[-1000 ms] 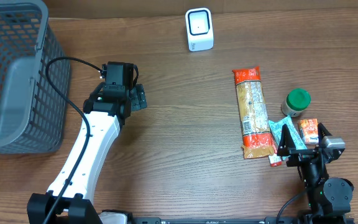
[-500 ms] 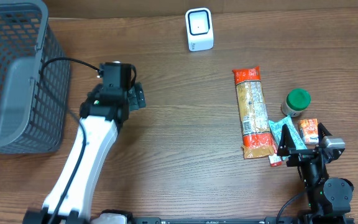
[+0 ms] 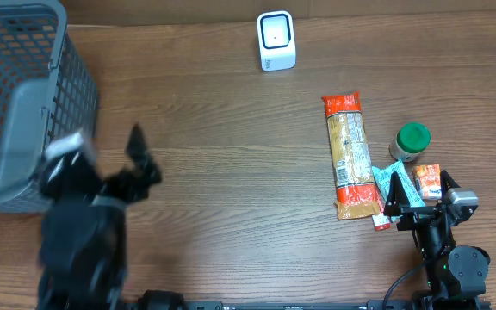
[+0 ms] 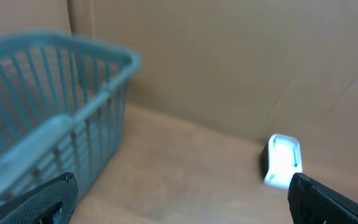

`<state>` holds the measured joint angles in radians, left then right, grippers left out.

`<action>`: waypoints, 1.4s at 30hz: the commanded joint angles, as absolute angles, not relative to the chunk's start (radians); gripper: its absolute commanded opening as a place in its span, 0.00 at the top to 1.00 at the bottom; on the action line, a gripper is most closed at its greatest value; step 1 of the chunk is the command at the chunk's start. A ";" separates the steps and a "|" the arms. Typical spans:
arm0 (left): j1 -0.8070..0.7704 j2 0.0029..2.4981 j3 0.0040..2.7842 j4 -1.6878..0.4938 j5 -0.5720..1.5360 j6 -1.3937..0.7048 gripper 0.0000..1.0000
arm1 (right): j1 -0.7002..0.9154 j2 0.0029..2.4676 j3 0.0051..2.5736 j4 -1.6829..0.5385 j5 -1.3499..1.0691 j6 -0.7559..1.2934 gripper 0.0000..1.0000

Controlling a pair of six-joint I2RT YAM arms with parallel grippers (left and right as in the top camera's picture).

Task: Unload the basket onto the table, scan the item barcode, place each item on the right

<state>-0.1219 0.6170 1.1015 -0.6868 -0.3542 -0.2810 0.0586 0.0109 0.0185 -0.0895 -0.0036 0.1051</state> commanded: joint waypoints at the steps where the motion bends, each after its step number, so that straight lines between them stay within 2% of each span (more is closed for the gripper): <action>1: -0.116 0.547 1.106 -0.736 -0.370 -0.273 0.00 | 0.053 0.003 0.008 -0.084 -0.010 0.108 0.00; 6: -0.110 0.440 1.042 -0.865 -0.345 -0.341 0.00 | 0.053 0.003 0.008 -0.084 -0.010 0.108 0.00; 15: -0.039 0.153 0.752 -0.792 -0.347 -0.516 0.00 | 0.053 0.003 0.008 -0.084 -0.010 0.108 0.00; 20: -0.039 0.042 0.589 -0.561 -0.320 -0.521 0.00 | 0.053 0.003 0.008 -0.084 -0.010 0.108 0.00; 29: -0.040 0.004 0.306 0.124 -0.194 -0.521 0.00 | 0.053 0.003 0.008 -0.084 -0.010 0.108 0.00; 33: -0.040 0.004 0.185 0.347 -0.182 -0.522 0.00 | 0.053 0.003 0.008 -0.084 -0.010 0.108 0.00; 37: -0.039 0.004 0.080 0.422 -0.182 -0.564 0.00 | 0.053 0.003 0.008 -0.084 -0.010 0.108 0.00; 42: -0.039 0.004 0.004 0.386 -0.173 -0.599 0.00 | 0.053 0.003 0.008 -0.084 -0.010 0.108 0.00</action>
